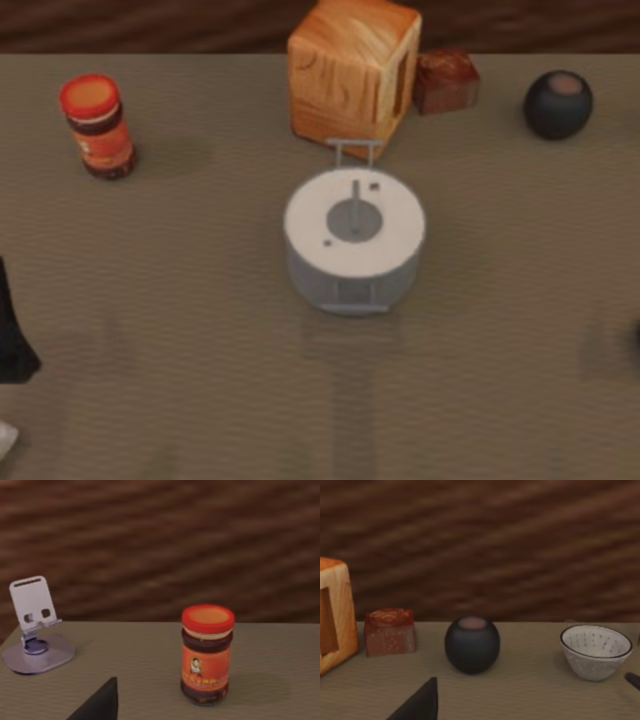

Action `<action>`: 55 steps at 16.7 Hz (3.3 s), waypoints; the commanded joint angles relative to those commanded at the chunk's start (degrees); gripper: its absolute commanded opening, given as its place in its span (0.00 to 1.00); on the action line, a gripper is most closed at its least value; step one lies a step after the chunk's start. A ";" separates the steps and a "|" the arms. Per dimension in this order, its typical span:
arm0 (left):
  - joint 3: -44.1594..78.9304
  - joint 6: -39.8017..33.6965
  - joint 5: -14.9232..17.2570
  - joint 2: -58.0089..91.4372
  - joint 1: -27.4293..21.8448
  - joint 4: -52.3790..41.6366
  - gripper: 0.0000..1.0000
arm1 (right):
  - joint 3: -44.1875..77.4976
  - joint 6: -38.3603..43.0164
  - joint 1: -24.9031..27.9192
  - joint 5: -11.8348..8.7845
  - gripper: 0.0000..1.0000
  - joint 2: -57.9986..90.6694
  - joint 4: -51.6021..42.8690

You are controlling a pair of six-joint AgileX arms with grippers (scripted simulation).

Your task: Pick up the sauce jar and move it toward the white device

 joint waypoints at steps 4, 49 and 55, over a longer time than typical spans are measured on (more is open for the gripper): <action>0.95 0.27 0.24 1.36 -0.04 -0.94 1.00 | 0.00 0.00 0.00 0.00 1.00 0.00 0.00; 135.46 30.61 9.65 147.12 0.47 -63.61 1.00 | 0.00 0.00 0.00 0.00 1.00 0.00 0.00; 134.35 30.29 9.59 149.42 0.13 -60.16 1.00 | 0.00 0.00 0.00 0.00 1.00 0.00 0.00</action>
